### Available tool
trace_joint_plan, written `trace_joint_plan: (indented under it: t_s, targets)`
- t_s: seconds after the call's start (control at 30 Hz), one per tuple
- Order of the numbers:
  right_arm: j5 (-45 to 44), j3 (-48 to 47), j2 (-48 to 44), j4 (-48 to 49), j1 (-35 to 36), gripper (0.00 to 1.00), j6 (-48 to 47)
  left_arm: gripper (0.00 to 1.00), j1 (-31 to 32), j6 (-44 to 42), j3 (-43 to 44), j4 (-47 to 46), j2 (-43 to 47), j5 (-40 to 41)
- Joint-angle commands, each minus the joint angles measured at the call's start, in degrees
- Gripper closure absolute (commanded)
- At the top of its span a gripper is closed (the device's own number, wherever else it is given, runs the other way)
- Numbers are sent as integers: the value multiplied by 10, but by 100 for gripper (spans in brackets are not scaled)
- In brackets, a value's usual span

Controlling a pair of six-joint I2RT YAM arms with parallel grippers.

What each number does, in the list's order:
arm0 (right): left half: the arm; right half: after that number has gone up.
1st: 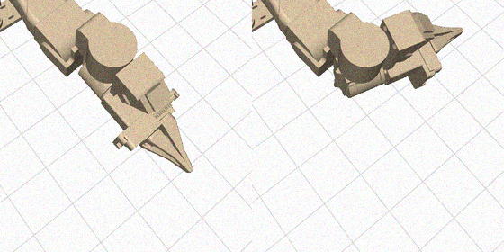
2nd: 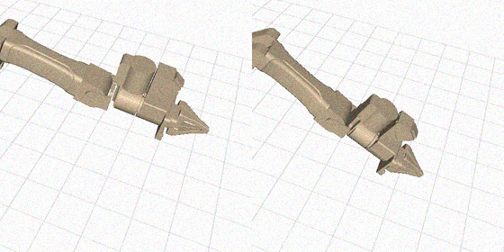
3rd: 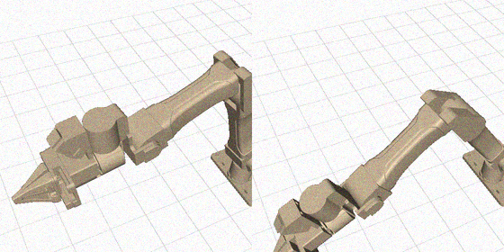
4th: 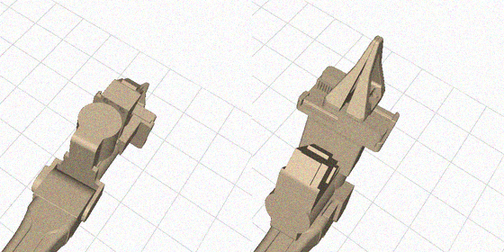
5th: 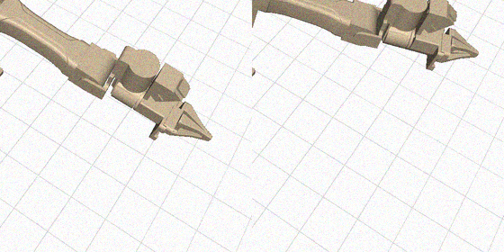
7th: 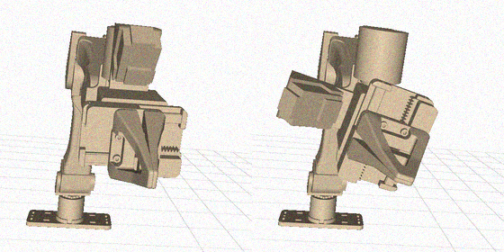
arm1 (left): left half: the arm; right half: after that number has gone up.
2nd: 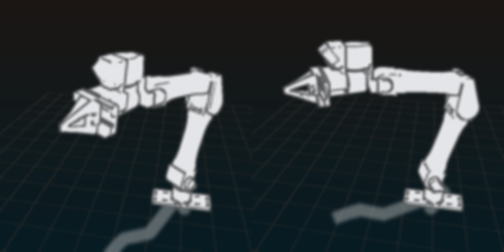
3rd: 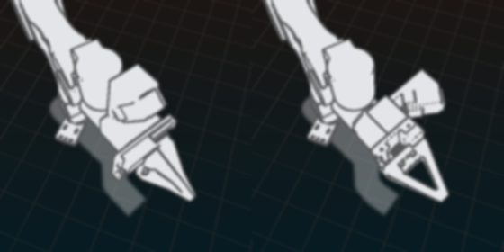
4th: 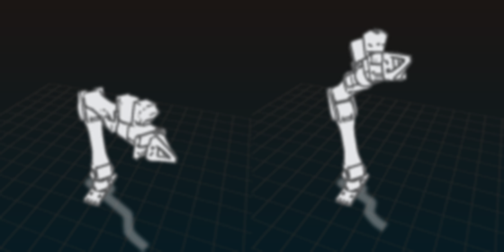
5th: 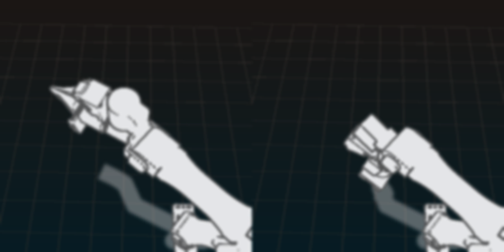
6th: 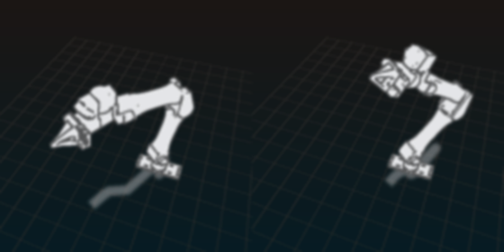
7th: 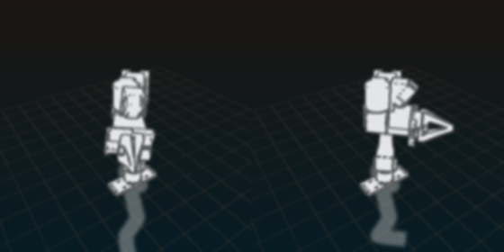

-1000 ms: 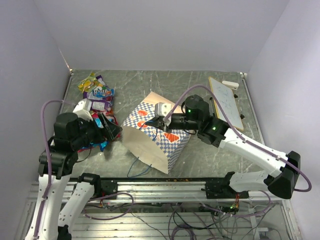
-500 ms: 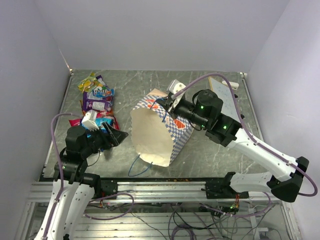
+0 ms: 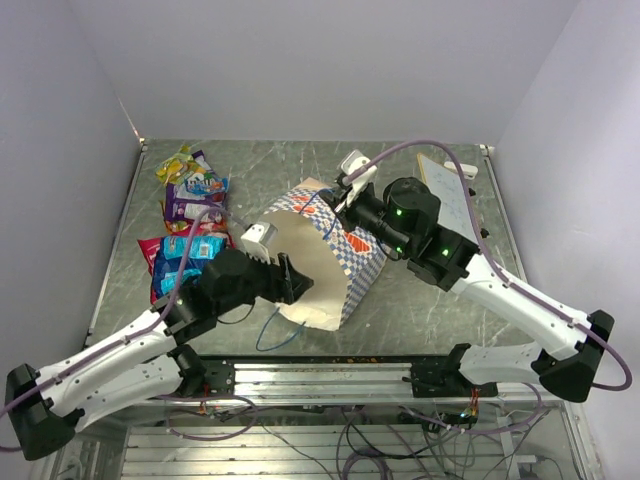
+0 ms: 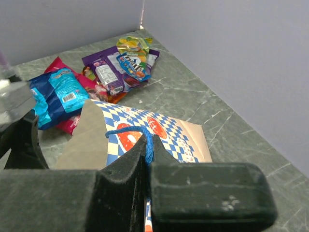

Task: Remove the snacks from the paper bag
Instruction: Take out the snack from the paper bag.

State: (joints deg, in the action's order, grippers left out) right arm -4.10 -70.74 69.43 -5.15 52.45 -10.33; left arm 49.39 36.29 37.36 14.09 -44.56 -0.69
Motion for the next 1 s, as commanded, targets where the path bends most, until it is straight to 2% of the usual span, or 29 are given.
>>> trace_joint_plan:
  t_s: [0.0,0.1,0.2,0.3,0.47,0.73,0.83,0.97]
  targets:
    - [-22,-6,-32,1,-6,100,15,26,74,14,-70,-163,8,119]
    - [-21,-4,-42,1,-7,100,21,26,118,15,-124,-273,-22,161]
    - [-13,-9,-44,-8,-7,100,29,25,147,2,-139,-372,-113,187]
    - [4,-22,-41,-27,-7,100,37,25,150,1,-150,-467,-210,199]
    - [37,-23,-41,-43,-7,100,44,27,150,-22,-103,-523,-345,217]
    - [45,-24,-38,-43,-7,100,39,31,150,-49,-39,-619,-509,267]
    - [53,-29,-30,-35,-7,100,37,28,150,-80,-2,-635,-557,281]
    - [58,-39,-24,-35,-7,100,33,18,149,-118,47,-628,-615,317]
